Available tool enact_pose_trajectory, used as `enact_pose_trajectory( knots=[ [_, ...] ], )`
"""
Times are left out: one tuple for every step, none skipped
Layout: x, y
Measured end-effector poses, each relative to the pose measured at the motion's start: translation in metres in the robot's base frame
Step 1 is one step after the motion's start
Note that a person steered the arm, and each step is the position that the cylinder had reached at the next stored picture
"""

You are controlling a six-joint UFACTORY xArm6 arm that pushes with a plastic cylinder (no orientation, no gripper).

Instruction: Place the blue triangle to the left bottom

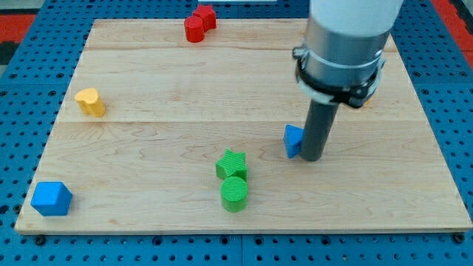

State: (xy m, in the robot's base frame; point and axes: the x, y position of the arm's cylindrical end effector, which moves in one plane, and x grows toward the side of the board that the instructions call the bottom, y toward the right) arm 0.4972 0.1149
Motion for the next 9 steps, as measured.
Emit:
enact_pose_trajectory(
  knots=[
    [-0.013,-0.022],
    [-0.018,-0.116],
    [-0.045,-0.152],
    [-0.080,-0.126],
    [-0.065,-0.208],
    [-0.015,-0.262],
    [-0.002,-0.271],
    [0.001,-0.250],
    [0.059,-0.310]
  ],
)
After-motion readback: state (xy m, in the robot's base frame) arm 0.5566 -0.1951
